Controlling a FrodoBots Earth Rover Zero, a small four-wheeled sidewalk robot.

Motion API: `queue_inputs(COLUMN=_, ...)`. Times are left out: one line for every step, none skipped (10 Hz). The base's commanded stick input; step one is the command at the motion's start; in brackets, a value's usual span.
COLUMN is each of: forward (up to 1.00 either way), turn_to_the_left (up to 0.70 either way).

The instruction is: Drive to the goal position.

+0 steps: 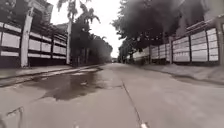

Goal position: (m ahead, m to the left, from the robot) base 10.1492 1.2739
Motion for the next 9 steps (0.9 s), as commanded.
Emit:
queue_inputs(forward=1.0, turn_to_the_left=0.0)
queue_inputs(forward=1.0, turn_to_the_left=0.0)
queue_inputs(forward=1.0, turn_to_the_left=0.0)
queue_inputs(forward=1.0, turn_to_the_left=0.0)
queue_inputs(forward=1.0, turn_to_the_left=0.0)
queue_inputs(forward=1.0, turn_to_the_left=0.0)
queue_inputs(forward=1.0, turn_to_the_left=0.0)
queue_inputs(forward=1.0, turn_to_the_left=0.0)
queue_inputs(forward=1.0, turn_to_the_left=0.0)
